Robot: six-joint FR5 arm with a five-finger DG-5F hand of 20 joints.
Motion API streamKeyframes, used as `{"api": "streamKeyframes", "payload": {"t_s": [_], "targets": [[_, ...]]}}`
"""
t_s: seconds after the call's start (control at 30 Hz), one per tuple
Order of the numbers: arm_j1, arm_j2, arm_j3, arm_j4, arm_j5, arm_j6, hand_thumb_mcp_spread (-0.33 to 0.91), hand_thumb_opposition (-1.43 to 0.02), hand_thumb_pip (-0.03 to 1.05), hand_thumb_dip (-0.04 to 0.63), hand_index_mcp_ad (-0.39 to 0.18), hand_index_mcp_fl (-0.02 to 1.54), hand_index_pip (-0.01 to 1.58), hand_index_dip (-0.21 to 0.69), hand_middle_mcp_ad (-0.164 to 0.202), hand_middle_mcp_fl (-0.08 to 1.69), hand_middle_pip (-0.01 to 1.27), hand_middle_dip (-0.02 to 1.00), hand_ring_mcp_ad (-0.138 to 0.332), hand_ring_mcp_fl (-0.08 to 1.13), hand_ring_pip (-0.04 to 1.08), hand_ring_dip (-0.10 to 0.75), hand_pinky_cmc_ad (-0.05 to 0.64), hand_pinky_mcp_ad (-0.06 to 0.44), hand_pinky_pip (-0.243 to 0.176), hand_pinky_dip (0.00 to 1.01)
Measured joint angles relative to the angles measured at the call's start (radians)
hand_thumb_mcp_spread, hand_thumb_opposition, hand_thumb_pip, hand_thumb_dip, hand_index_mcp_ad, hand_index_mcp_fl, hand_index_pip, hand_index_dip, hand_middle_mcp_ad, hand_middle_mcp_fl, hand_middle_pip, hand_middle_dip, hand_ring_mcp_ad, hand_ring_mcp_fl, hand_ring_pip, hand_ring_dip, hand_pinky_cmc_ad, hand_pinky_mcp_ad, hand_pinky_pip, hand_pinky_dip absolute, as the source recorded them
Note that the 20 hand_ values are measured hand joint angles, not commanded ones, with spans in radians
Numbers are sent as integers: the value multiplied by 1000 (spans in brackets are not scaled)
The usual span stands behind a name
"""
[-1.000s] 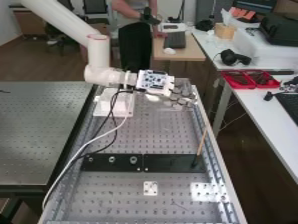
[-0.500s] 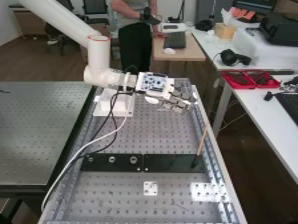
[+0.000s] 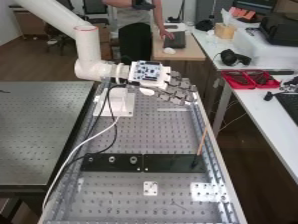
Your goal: Grab the pcb board and place it in the clear container
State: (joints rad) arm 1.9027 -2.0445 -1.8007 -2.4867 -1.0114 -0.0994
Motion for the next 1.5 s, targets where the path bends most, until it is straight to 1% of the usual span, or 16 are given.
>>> {"api": "streamKeyframes", "payload": {"t_s": [0.07,0.13,0.2,0.23,0.33,0.37,0.43,0.57,0.7,0.8,0.93,1.1,1.23,1.4,1.43,1.5], "targets": [[-7,36,-19,-1,-1,-18,564,-805,375,257,-145,340,789,230,75,113,127,173,183,51,99,58,332,147,-63,180],[-17,79,-42,-7,-1,-40,550,-806,368,257,-141,380,595,230,75,126,127,173,187,45,98,58,328,147,-63,180],[-26,123,-65,-16,0,-66,539,-791,367,258,-141,403,452,230,75,126,127,173,182,44,96,58,332,147,-63,180],[-26,126,-67,-16,0,-68,538,-778,367,253,-141,429,403,232,75,126,127,173,188,30,99,58,332,147,-63,180],[-42,202,-105,-38,4,-123,532,-777,365,243,-141,475,274,262,75,152,127,173,188,30,99,58,332,150,-63,180],[-44,214,-110,-43,5,-132,531,-777,365,243,-141,475,243,269,75,152,127,173,185,30,99,58,332,150,-63,180],[-55,262,-131,-59,7,-170,536,-775,365,243,-141,469,183,269,73,154,127,173,180,33,99,58,328,150,-63,180],[-72,333,-159,-89,9,-228,517,-759,365,239,-141,527,145,284,73,152,127,173,180,30,99,58,332,147,-63,180],[-97,419,-183,-141,9,-300,518,-761,365,237,-141,525,115,290,73,202,126,173,180,33,99,58,328,148,-63,180],[-117,465,-194,-183,2,-337,518,-761,367,237,-141,522,101,290,73,202,126,173,178,35,96,58,328,148,-63,180],[-138,484,-194,-221,-24,-354,520,-759,374,237,-141,536,101,288,68,202,126,173,176,35,96,58,328,148,-63,180],[-155,492,-181,-239,-52,-374,501,-761,386,237,-140,534,87,290,65,204,126,173,176,35,96,58,332,147,-63,180],[-163,494,-176,-243,-61,-374,489,-759,393,239,-140,534,87,290,65,206,126,171,176,35,96,58,332,147,-63,180],[-177,503,-171,-243,-73,-431,452,-747,400,239,-140,532,86,290,65,215,120,171,176,28,99,58,332,147,-63,180],[-181,504,-170,-243,-77,-443,452,-747,400,229,-140,531,86,290,65,216,119,171,176,28,99,58,332,147,-63,180],[-188,506,-168,-240,-82,-454,456,-747,400,229,-140,532,86,290,65,216,119,171,176,26,99,58,332,147,-63,180]]}}
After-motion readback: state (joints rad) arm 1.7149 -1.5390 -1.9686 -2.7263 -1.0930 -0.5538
